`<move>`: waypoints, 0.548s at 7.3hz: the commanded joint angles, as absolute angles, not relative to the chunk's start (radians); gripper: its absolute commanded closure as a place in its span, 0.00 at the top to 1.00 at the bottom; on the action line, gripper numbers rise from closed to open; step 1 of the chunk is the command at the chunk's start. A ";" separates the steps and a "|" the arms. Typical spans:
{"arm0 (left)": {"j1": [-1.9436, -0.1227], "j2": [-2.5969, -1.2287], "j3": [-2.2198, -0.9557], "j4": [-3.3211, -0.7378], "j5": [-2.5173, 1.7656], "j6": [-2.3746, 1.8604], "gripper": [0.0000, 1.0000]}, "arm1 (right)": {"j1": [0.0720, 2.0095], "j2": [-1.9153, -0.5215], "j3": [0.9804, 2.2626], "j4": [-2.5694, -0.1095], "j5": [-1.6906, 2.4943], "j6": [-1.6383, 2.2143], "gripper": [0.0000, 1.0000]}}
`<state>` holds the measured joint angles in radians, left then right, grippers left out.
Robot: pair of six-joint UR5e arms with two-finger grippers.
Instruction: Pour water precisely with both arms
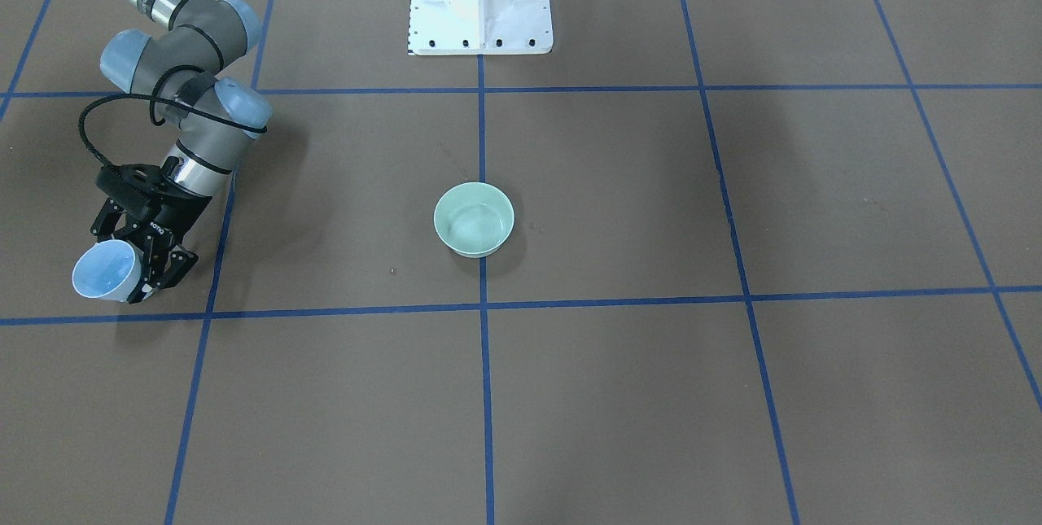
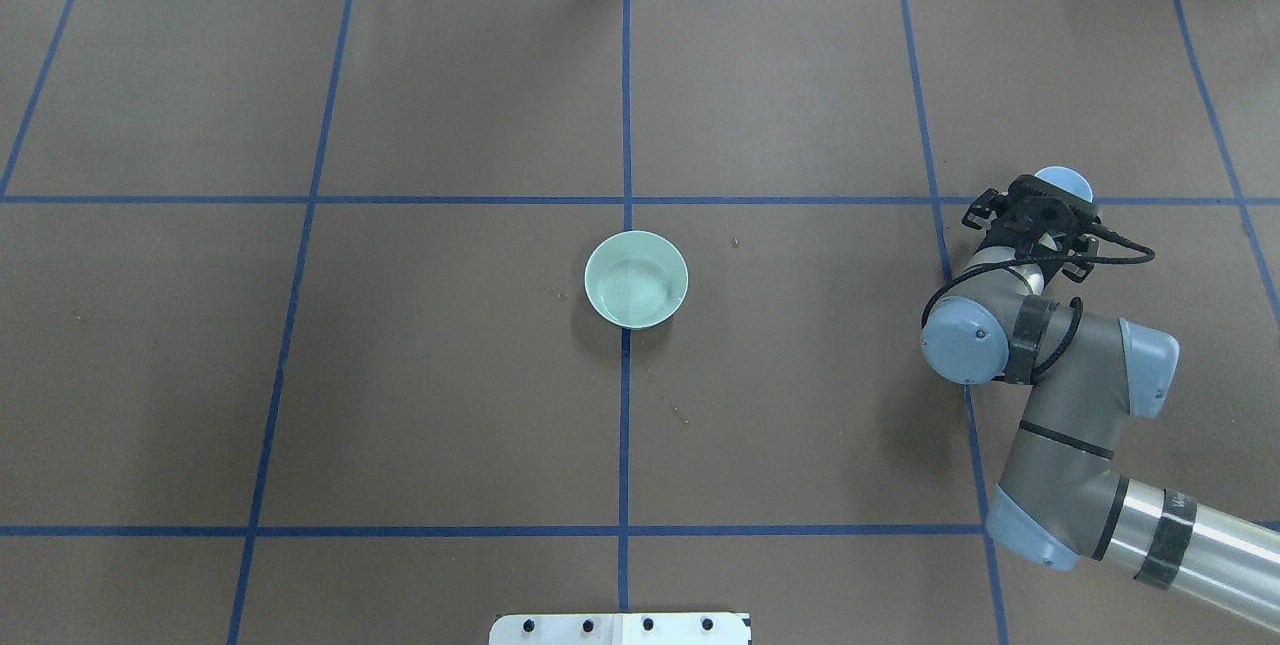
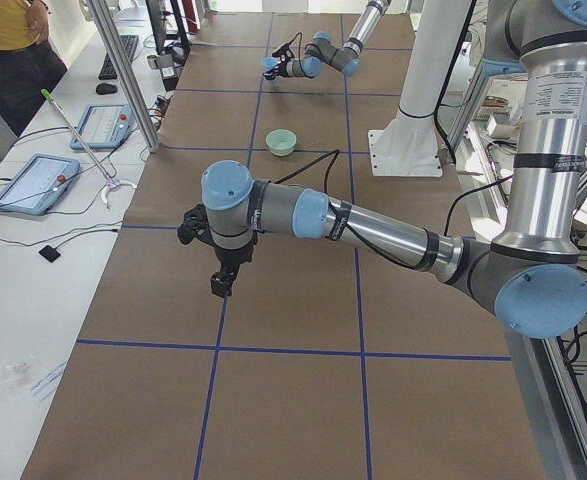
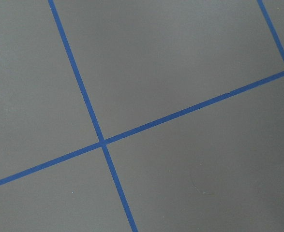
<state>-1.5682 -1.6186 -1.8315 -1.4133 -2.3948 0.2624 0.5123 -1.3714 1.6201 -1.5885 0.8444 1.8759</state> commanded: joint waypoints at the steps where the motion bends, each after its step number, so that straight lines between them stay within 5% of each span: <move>1: -1.568 -1.614 -1.835 -1.413 -2.395 0.262 1.00 | 0.532 -1.379 1.637 -1.588 0.795 1.858 0.00; 4: -1.568 -1.614 -1.830 -1.413 -2.395 0.262 1.00 | 0.534 -1.489 1.809 -1.571 0.715 1.752 0.00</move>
